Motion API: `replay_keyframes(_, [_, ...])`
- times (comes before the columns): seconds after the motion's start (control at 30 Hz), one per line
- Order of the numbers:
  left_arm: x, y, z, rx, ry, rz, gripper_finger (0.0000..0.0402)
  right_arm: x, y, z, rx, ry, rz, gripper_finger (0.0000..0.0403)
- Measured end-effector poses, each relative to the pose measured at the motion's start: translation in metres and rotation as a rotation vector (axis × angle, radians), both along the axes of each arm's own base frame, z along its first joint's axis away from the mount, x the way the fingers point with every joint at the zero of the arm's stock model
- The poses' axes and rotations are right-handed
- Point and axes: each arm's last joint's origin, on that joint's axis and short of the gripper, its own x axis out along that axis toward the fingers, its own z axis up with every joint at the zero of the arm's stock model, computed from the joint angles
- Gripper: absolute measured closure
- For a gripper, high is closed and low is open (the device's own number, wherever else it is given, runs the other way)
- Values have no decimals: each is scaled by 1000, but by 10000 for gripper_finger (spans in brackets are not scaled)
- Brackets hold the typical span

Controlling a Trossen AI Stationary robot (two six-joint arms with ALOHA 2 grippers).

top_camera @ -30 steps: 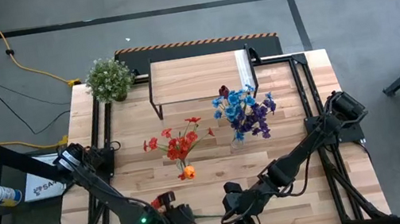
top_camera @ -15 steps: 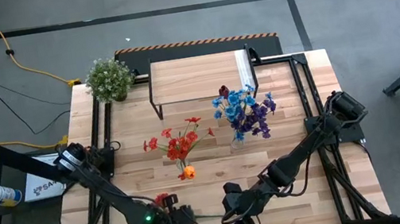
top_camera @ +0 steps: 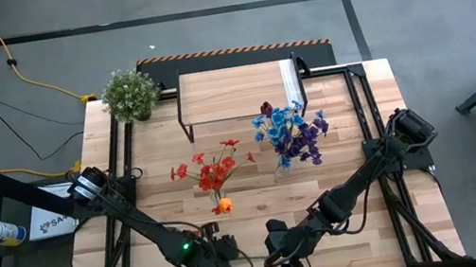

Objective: Pick and place flowers into a vace then onto a shelf
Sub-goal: Put the red flower into the left transparent vase

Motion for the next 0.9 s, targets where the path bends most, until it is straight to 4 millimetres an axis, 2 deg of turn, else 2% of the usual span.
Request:
replay_keyframes(0.2, [2,-4,-4,-10,-5,-27,305,0,0,0,2,-3,0,237])
replay_keyframes(0.57, [15,-7,-37,-35,47,-30,305,0,0,1,8,-9,5,237])
replay_keyframes(0.77, [17,-9,-37,-62,42,-10,305,0,1,1,7,-9,6,237])
replay_keyframes(0.9, [22,-13,-27,-80,15,-9,305,0,1,1,6,-10,7,237])
